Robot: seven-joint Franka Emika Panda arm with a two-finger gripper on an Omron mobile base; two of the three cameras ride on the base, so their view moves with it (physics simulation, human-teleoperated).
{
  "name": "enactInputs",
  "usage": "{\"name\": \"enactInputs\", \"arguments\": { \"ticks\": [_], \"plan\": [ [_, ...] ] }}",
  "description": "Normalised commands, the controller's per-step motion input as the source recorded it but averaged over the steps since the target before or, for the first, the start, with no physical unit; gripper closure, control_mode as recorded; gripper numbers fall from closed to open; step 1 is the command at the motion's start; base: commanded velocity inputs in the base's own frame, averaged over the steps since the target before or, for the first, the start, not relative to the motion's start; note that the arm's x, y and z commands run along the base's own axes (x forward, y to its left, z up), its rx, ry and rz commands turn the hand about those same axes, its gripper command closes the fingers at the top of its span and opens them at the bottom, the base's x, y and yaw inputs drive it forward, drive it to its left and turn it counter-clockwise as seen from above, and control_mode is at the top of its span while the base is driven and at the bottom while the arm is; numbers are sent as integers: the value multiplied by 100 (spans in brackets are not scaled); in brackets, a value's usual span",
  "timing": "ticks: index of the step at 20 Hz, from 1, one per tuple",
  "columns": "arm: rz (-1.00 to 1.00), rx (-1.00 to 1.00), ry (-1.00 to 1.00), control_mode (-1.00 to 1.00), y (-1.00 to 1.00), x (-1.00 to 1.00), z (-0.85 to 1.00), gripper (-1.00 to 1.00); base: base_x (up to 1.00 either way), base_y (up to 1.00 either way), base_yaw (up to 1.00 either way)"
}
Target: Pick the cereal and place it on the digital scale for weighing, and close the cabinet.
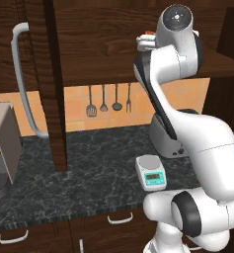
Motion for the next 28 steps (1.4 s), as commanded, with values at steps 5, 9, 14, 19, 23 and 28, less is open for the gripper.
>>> {"name": "enactInputs", "arguments": {
  "ticks": [5, 9, 14, 19, 23, 28],
  "plan": [
    [-3, 0, 0, -100, 0, 49, -6, -100, 0, 0, 0],
    [-6, 0, 1, -100, -1, 47, -2, -100, 0, 0, 0],
    [-1, 0, 0, -100, -7, 33, -11, -100, 0, 0, 0],
    [0, 0, 1, -100, -9, 43, -4, -100, 0, 0, 0],
    [0, 0, 2, -100, -8, 35, 0, -100, 0, 0, 0],
    [-1, 0, 2, -100, 0, 27, 0, -100, 0, 0, 0]
  ]
}}
